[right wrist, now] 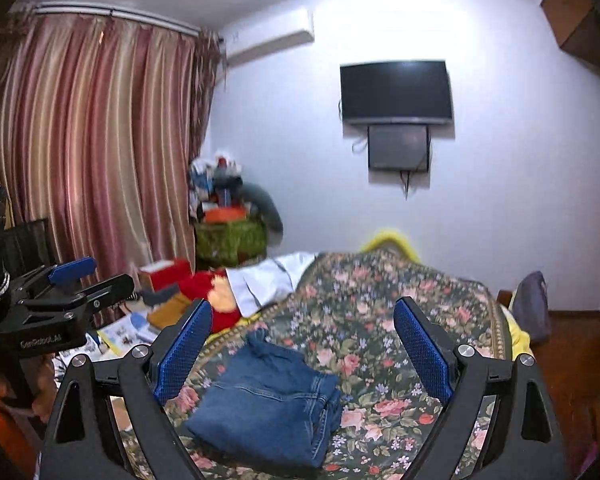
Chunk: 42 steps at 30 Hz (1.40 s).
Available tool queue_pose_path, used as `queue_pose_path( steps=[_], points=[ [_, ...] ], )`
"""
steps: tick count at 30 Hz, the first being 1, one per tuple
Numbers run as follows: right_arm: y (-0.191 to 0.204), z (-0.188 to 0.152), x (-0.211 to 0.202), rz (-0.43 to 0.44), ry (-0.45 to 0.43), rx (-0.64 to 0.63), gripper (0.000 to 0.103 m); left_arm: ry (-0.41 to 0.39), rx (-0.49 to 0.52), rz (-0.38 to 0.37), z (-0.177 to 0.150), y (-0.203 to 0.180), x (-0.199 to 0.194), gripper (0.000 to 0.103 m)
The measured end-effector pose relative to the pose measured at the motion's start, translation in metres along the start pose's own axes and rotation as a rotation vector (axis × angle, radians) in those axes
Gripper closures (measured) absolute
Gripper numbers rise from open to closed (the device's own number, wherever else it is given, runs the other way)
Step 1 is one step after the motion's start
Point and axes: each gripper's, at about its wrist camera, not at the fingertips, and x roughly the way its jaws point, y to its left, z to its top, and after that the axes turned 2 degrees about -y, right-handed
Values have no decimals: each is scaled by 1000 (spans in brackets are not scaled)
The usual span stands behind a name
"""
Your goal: Fold large clothes
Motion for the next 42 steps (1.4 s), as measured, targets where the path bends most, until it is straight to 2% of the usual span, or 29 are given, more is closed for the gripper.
queue_pose_path(
  steps=[5,7,9,18,42],
  points=[
    [6,-8,-26,9,8,54,11,-20,-1,35,-9,-8,-22,8],
    [8,-12,-30,2,21,68,8,-13,1,35,-12,-11,-27,8],
    [9,-15,-34,-15,30,69,0,-3,2,38,-16,-14,-29,8],
    [17,-23,-38,-62,58,30,0,38,-18,33,-23,-13,-22,8],
    [15,-26,-37,-62,76,30,0,50,-40,32,-30,-16,-19,4]
  ],
)
